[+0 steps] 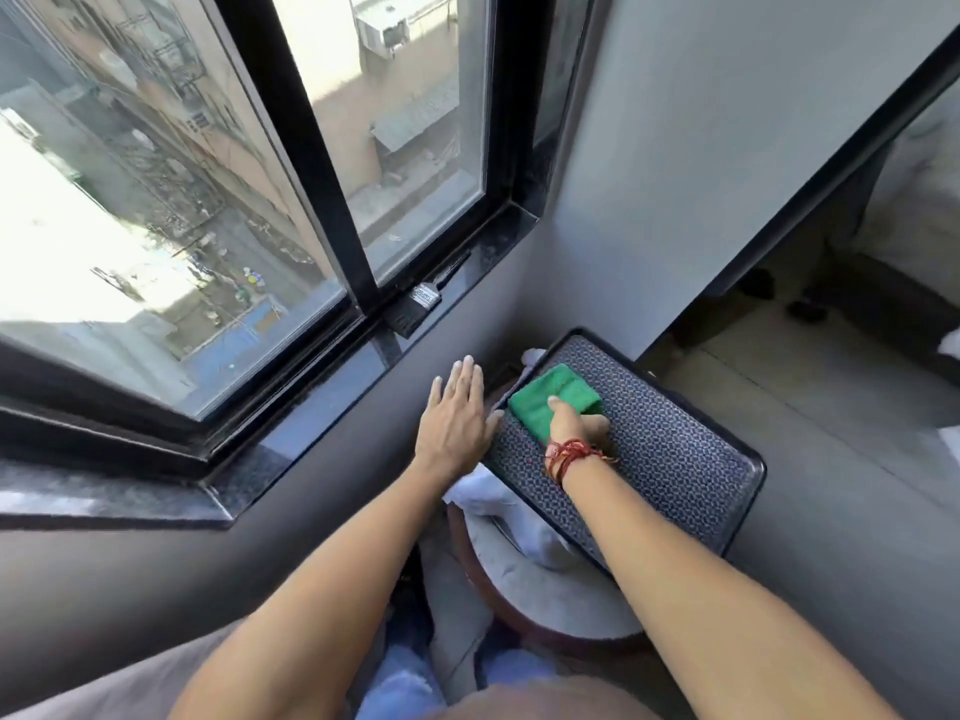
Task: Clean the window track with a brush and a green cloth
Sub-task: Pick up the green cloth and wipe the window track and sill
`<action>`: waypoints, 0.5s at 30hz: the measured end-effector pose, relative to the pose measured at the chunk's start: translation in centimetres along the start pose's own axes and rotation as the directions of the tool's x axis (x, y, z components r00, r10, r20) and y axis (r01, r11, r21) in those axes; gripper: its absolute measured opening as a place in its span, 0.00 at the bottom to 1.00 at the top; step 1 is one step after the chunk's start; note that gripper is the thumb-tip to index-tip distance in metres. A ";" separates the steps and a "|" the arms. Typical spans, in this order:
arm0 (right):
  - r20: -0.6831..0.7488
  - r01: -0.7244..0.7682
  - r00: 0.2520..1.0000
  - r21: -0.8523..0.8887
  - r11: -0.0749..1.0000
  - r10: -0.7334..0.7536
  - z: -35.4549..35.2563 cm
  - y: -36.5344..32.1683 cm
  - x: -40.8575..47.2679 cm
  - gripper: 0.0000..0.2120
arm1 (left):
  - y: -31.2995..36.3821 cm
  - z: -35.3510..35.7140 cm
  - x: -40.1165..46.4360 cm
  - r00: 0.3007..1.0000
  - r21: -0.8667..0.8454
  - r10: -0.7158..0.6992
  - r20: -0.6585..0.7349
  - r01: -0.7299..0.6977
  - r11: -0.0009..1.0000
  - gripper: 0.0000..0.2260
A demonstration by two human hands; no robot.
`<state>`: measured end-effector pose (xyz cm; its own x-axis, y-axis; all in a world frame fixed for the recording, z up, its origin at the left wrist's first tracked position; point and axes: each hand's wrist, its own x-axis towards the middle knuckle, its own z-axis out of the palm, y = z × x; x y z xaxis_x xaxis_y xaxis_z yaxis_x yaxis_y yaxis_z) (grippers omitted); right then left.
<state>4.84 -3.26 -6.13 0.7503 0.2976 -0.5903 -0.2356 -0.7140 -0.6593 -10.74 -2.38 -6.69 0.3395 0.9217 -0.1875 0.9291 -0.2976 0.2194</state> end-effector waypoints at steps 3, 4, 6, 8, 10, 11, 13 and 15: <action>0.058 0.095 0.993 0.049 0.994 -0.098 -0.1 -1.8 -0.6 0.31 | -2.4 -0.3 -2.0 0.995 -0.007 -0.093 -0.034 0.093 0.996 0.33; 0.061 0.189 0.980 -0.012 0.982 -0.188 0.1 -2.7 -1.2 0.30 | -3.7 -0.4 -2.8 0.990 -0.011 -0.136 -0.048 0.136 0.991 0.33; 0.115 0.375 0.922 -0.032 0.927 -0.369 0.8 -4.4 -2.4 0.24 | -6.3 -0.7 -4.4 0.973 -0.013 -0.224 -0.057 0.224 0.975 0.33; 0.186 0.519 0.843 -0.035 0.854 -0.505 2.4 -5.6 -4.2 0.21 | -9.2 -0.9 -6.5 0.942 -0.021 -0.329 -0.068 0.328 0.944 0.33; 0.234 0.589 0.791 -0.041 0.807 -0.566 3.8 -7.0 -5.4 0.21 | -11.0 -1.1 -7.9 0.910 -0.032 -0.410 -0.062 0.409 0.912 0.34; 0.289 0.639 0.745 -0.053 0.767 -0.601 5.3 -7.3 -6.9 0.21 | -12.6 -1.1 -9.3 0.871 -0.054 -0.484 -0.081 0.481 0.875 0.35; 0.371 0.765 0.631 -0.151 0.626 -0.681 7.0 -8.0 -8.9 0.19 | -14.1 -1.3 -11.0 0.808 -0.089 -0.582 -0.090 0.575 0.813 0.36; 0.468 0.925 0.373 -0.253 0.283 -0.801 9.4 -8.3 -10.8 0.17 | -15.4 -0.9 -12.7 0.762 -0.100 -0.641 -0.096 0.633 0.767 0.37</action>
<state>-7.16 5.38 1.33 0.1794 0.9796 0.0902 0.7841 -0.0870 -0.6145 -29.51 -9.27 -6.86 -0.3511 0.9166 -0.1915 0.9134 0.3802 0.1453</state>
